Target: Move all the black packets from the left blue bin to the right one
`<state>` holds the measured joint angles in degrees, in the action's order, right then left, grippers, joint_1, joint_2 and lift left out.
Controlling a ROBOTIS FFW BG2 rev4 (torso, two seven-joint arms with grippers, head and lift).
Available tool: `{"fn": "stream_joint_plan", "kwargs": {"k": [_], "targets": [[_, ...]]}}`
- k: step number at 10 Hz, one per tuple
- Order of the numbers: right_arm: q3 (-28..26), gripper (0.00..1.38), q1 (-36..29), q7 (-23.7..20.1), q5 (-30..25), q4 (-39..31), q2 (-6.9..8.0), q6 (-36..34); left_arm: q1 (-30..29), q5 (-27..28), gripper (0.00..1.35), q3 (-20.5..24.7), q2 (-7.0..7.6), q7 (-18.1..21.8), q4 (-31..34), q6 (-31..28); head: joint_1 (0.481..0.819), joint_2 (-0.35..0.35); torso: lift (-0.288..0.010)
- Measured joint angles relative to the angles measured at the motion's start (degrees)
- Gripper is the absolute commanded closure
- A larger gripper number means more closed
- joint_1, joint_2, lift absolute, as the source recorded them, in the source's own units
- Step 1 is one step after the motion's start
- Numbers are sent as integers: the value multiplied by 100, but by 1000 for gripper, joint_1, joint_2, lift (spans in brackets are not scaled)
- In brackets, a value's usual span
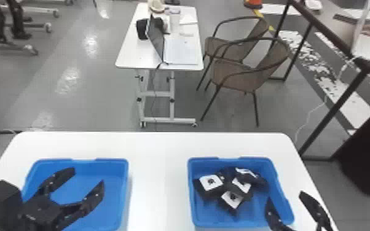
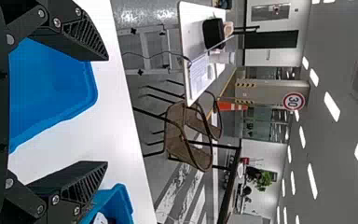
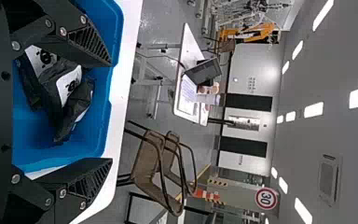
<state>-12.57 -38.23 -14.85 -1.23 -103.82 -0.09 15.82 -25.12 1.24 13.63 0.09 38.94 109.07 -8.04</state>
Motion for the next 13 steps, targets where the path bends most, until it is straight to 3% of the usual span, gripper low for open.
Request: {"fn": "stream_joint_plan", "kwargs": {"k": [13], "targets": [[0,320,115,0,94,64,0,0,139,-68,249,-45,0,123,-1,-181,695,-112,0]]}}
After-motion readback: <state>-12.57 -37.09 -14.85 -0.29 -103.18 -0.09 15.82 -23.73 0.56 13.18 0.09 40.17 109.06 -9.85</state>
